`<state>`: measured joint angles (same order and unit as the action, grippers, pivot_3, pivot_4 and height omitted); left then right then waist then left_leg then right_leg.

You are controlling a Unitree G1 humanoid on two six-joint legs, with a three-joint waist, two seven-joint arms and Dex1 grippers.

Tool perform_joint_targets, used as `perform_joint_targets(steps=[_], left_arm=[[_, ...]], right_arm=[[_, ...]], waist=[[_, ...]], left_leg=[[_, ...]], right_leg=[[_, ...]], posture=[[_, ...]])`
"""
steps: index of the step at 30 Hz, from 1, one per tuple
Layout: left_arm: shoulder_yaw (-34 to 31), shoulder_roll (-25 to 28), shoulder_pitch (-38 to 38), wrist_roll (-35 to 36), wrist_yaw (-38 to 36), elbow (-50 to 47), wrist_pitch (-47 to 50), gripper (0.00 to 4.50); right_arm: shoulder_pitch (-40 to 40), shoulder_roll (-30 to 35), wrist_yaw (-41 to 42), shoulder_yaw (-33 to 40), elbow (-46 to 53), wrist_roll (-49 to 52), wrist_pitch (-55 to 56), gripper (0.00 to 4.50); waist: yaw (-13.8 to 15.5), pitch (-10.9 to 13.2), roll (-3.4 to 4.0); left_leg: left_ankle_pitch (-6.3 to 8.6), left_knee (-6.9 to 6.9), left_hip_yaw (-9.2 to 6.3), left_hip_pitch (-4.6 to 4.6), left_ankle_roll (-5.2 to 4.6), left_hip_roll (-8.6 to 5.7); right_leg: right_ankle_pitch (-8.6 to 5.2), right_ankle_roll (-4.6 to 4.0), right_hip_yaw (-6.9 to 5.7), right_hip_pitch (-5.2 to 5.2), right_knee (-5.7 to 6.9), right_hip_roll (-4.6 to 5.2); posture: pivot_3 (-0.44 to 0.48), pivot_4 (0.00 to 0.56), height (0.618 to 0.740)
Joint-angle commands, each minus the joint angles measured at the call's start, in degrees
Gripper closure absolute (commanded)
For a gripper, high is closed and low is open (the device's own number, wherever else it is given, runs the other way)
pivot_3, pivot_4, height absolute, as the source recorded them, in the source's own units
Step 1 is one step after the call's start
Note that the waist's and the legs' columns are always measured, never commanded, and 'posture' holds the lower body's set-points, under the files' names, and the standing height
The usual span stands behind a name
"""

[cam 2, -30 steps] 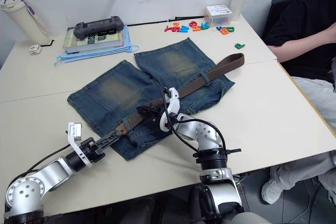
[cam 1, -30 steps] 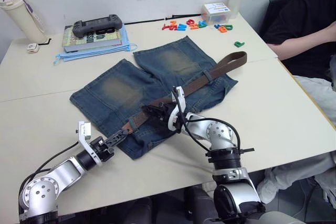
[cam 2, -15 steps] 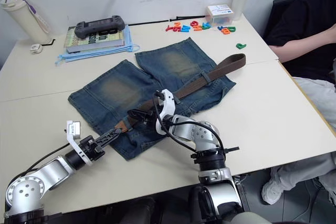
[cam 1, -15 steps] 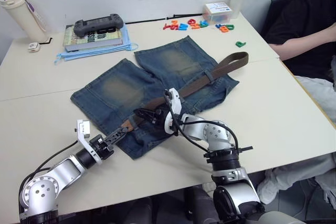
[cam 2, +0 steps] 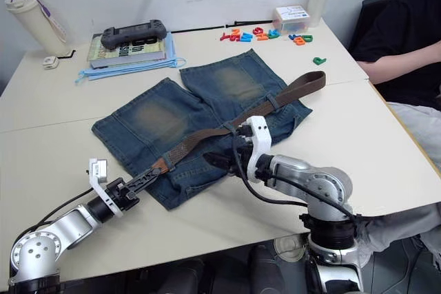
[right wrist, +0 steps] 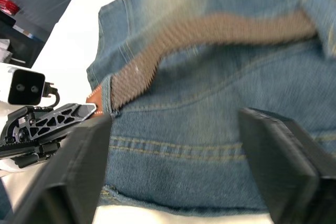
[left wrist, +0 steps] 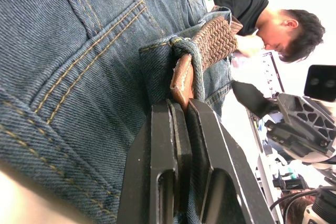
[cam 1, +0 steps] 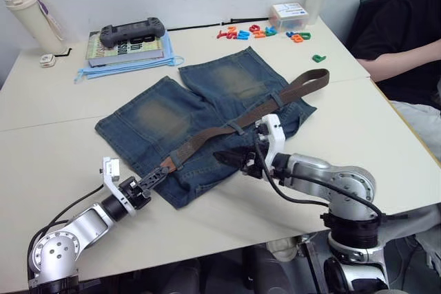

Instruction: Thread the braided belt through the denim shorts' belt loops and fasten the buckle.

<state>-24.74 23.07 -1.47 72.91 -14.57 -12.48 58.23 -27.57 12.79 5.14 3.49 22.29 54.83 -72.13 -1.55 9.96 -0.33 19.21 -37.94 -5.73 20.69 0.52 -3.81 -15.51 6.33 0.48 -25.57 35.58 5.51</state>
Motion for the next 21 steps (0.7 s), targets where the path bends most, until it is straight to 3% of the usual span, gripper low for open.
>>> perform_joint_targets(steps=[1, 6, 12, 17, 21], left_arm=[[-0.9, 0.2, -0.4, 1.3, -0.4, -0.7, -0.8, 4.50], [-0.8, 0.4, -0.1, 1.4, -0.4, -0.7, -0.7, 4.50], [-1.2, 1.0, -0.7, 1.9, -0.5, -1.3, -0.4, 4.50], [-2.9, 2.6, -2.4, 2.9, -0.8, -2.2, -0.2, 4.50], [-6.6, 7.1, -7.7, 1.8, -4.2, -1.2, -0.2, 4.50]], right_arm=[[0.8, 0.4, 1.6, -1.5, 4.6, -1.1, 2.7, 2.26], [2.8, 5.9, 3.7, -10.6, 4.8, -13.3, 10.8, 4.48], [3.0, 8.2, 4.5, -20.1, -1.8, -26.0, 19.2, 4.48], [3.1, 5.9, 5.0, -22.3, -6.6, -30.4, 21.2, 4.48], [4.0, 4.5, 5.2, -22.3, -7.9, -32.4, 20.2, 4.48]], waist=[[0.0, 0.0, -0.01], [0.1, 0.0, -0.02], [0.0, 0.0, -0.03], [0.0, 0.0, -0.07], [-0.2, 0.0, -0.12]], left_leg=[[0.00, 0.00, 0.00, 0.00, 0.00, 0.00], [0.01, 0.00, 0.00, 0.01, -0.01, -0.04], [0.00, 0.00, 0.01, 0.01, 0.00, -0.03], [0.00, 0.00, 0.01, -0.01, 0.01, -0.03], [0.02, 0.00, 0.01, -0.09, 0.04, 0.03]], right_leg=[[0.00, 0.00, 0.00, 0.01, -0.01, 0.00], [0.00, 0.00, -0.02, 0.02, -0.06, 0.03], [0.00, 0.00, -0.03, 0.02, -0.06, 0.01], [0.00, 0.00, -0.02, 0.03, -0.05, 0.01], [-0.01, -0.02, -0.01, 0.09, -0.05, -0.05]], posture=[[0.000, 0.150, 0.713], [0.000, 0.150, 0.713], [0.000, 0.150, 0.713], [0.000, 0.150, 0.713], [0.000, 0.150, 0.713]])
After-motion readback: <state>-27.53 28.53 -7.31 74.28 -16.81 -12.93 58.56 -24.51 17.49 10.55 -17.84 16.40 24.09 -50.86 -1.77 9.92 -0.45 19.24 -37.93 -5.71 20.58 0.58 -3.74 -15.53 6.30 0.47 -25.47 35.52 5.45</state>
